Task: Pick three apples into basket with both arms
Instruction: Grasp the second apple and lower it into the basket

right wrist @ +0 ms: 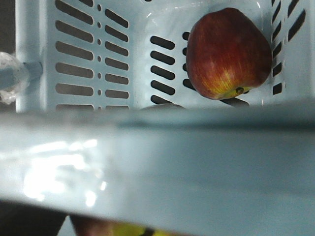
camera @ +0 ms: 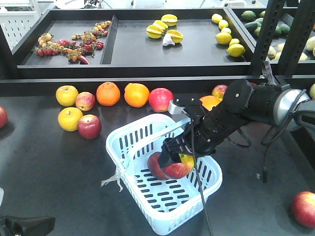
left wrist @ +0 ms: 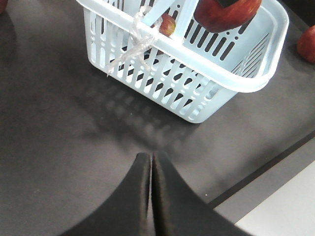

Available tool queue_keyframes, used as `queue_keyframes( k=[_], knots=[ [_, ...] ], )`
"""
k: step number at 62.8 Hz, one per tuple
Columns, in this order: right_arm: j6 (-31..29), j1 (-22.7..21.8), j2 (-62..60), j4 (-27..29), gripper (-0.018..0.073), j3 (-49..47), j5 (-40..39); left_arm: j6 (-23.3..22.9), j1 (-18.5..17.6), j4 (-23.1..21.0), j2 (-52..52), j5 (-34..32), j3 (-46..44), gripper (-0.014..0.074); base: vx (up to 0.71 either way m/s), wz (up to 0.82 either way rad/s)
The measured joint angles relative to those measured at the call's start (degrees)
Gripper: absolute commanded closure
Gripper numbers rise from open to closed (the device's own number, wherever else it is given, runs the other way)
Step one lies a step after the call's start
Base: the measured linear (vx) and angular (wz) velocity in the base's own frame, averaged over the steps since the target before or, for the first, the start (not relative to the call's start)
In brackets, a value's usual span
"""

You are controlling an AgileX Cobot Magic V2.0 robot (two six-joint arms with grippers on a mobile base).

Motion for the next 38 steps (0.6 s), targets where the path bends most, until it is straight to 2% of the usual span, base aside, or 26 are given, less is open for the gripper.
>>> queue_keyframes(
  k=[8,20,30,34,38],
  knots=[
    [-0.1,0.0,0.0,0.1,-0.0155,0.0,-0.1,0.0,0.0,0.0,0.0,0.0,0.0,0.0603,0.00,0.00],
    [-0.4,0.0,0.0,0.2,-0.0158,0.0,0.6,0.0,0.0,0.0,0.0,0.0,0.0,0.0603,0.00,0.00],
    [-0.5,0.0,-0.1,-0.3,-0.0084,0.0,2.9,0.0,0.0,0.0,0.0,0.0,0.0,0.0603,0.00,0.00],
    [-0.2,0.0,-0.4,-1.2,-0.0021,0.0,4.5,0.0,0.0,0.0,0.0,0.0,0.0,0.0603,0.00,0.00],
    [0.6,0.0,-1.1,-2.5,0.0079,0.0,6.2,0.0,0.0,0.0,0.0,0.0,0.0,0.0603,0.00,0.00]
  ],
)
